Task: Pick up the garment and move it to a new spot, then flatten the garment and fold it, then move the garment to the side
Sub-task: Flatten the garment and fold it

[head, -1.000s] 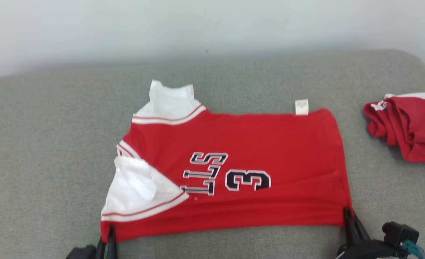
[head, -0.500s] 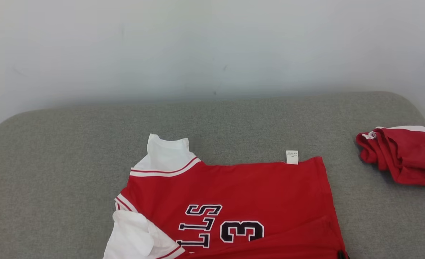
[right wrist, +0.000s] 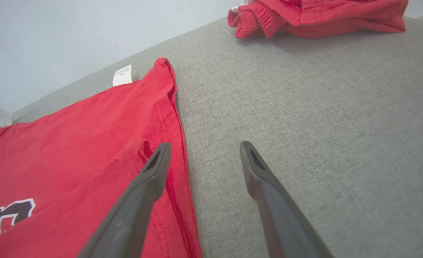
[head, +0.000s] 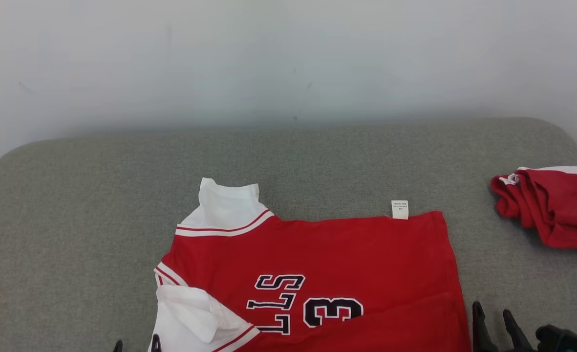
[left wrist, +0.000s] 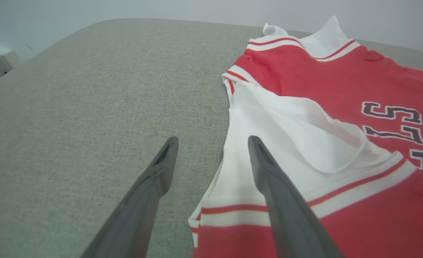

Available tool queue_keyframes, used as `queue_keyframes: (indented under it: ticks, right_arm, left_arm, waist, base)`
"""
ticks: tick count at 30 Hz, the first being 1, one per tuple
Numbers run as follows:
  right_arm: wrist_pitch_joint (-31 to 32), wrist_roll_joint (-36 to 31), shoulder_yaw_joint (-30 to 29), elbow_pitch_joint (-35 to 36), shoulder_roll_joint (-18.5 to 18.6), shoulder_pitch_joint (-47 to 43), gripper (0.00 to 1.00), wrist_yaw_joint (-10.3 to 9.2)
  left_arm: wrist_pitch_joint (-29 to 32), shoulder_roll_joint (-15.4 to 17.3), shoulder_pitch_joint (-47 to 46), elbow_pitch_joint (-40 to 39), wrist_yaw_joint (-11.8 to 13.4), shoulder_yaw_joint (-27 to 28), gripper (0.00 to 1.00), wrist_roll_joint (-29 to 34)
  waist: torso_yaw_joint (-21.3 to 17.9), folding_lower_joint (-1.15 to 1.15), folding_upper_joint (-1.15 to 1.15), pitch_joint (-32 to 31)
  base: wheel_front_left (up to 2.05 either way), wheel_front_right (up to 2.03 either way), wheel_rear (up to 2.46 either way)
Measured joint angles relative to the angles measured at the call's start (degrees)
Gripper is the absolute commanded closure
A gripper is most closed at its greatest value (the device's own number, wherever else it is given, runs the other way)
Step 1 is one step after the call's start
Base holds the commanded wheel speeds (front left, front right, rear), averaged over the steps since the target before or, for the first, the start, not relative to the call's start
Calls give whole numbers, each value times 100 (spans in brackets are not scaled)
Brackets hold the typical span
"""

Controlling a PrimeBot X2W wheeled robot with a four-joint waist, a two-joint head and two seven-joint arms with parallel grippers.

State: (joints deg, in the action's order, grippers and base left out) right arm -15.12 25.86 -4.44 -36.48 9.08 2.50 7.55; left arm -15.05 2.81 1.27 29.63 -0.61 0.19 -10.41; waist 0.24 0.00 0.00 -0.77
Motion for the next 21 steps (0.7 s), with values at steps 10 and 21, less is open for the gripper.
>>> queue_keyframes:
  ticks: [10, 21]
  right_arm:
    - [0, -205, 458, -382, 437, 1461, 0, 1]
    - [780, 70, 1404, -1474, 948, 3180, 0, 1]
  left_arm:
    - [0, 316, -1468, 286, -504, -183, 0, 409]
    - [726, 1123, -3840, 1477, -692, -2185, 0, -385]
  waist:
    - [30, 1, 0, 510]
    - [31, 2, 1, 1086]
  base:
    - [0, 0, 0]
    - [0, 0, 0]
